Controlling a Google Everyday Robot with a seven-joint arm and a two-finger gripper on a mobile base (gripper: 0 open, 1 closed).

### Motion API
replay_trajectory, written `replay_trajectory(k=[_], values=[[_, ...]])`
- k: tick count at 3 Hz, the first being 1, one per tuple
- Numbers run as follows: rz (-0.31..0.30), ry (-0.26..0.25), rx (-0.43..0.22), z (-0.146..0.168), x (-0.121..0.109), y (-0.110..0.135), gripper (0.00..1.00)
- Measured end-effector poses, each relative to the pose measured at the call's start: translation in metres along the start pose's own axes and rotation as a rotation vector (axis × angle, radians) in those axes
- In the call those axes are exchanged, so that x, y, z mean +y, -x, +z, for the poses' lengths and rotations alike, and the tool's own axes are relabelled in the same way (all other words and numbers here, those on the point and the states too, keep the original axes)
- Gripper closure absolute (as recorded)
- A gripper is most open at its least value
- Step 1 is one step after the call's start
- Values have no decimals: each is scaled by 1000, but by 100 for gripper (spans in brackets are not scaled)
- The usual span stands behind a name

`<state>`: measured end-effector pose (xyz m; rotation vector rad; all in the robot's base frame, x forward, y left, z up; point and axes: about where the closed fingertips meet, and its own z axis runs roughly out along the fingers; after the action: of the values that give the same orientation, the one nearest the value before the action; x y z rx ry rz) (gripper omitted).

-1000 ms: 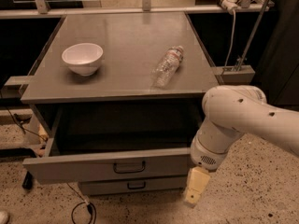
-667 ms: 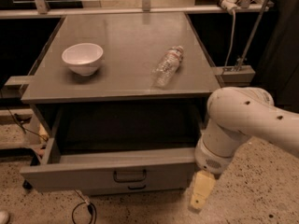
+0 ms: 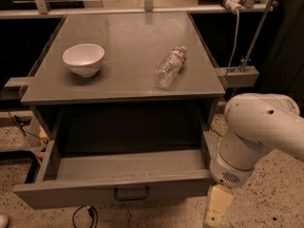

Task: Open top drawer

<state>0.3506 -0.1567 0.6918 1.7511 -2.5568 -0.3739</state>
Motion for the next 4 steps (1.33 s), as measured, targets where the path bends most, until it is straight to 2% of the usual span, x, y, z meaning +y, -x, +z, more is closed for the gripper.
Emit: replay_trajectory(k=[1,2,4], values=[[51,39,15,-8,30,-34,0],[51,39,15,-8,30,-34,0],[22,18,-45,-27,4,2,0]])
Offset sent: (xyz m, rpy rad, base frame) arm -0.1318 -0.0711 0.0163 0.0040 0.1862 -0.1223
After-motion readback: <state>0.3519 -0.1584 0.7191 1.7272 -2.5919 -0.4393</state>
